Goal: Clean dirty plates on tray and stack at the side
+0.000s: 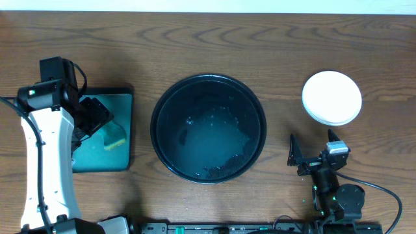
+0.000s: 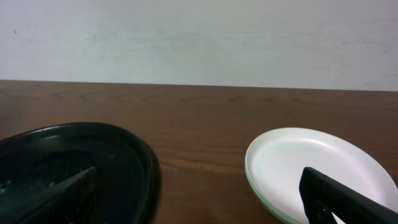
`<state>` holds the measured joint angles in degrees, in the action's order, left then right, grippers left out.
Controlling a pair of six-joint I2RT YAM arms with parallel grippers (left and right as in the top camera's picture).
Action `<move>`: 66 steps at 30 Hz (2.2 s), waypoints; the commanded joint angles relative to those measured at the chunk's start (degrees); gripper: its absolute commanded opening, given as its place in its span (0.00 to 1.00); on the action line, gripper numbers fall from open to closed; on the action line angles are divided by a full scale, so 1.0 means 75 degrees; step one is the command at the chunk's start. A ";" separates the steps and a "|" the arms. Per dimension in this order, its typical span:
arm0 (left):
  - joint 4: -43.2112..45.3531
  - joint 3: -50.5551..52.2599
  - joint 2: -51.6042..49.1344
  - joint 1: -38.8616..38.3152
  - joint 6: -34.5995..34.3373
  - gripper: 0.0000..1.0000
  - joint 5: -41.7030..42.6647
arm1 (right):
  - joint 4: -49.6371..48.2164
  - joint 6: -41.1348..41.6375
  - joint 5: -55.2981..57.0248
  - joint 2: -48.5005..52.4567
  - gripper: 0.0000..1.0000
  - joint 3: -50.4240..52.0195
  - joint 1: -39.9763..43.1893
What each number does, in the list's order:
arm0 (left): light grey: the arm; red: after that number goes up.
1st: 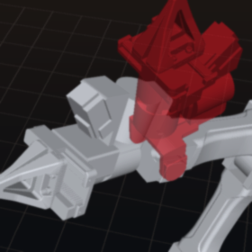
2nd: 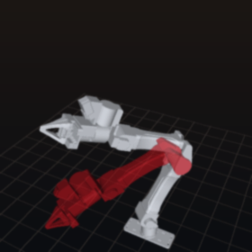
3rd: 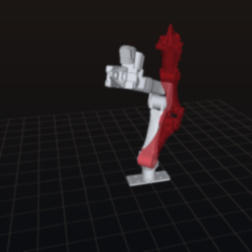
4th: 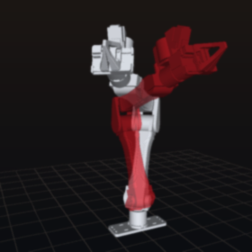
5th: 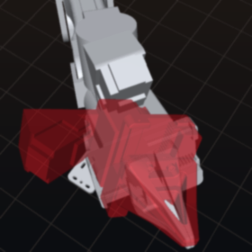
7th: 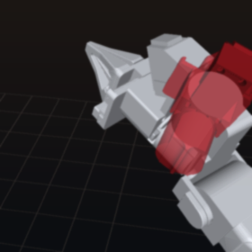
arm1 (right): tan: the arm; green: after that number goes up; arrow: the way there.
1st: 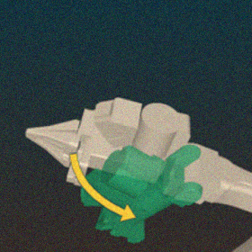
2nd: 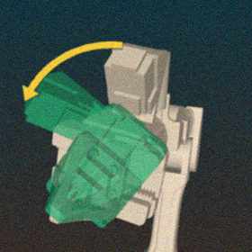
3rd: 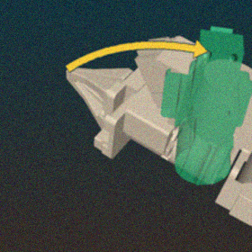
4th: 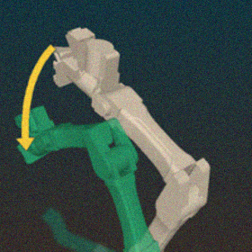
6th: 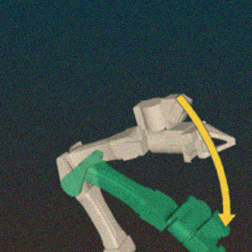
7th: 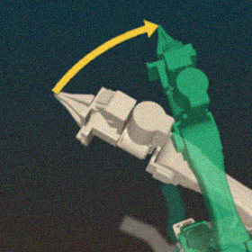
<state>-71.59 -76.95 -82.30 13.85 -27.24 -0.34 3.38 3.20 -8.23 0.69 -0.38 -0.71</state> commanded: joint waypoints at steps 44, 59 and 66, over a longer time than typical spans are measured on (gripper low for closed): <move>0.4890 0.0501 0.4080 -0.1524 0.1801 0.81 -0.0093 | 0.0038 -0.0093 0.0035 -0.0041 0.99 0.0009 0.0052; 0.9882 0.6079 0.8186 -0.1632 0.1798 0.81 -0.0015 | 0.0038 -0.0093 0.0035 -0.0041 0.99 0.0009 0.0052; 1.0826 0.7711 0.9171 -0.1953 0.1801 0.81 -0.0020 | 0.0038 -0.0093 0.0035 -0.0041 0.99 0.0009 0.0052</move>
<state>7.88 -21.98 -15.55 0.40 -14.70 -0.36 3.40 3.18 -8.08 0.69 -0.38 -0.71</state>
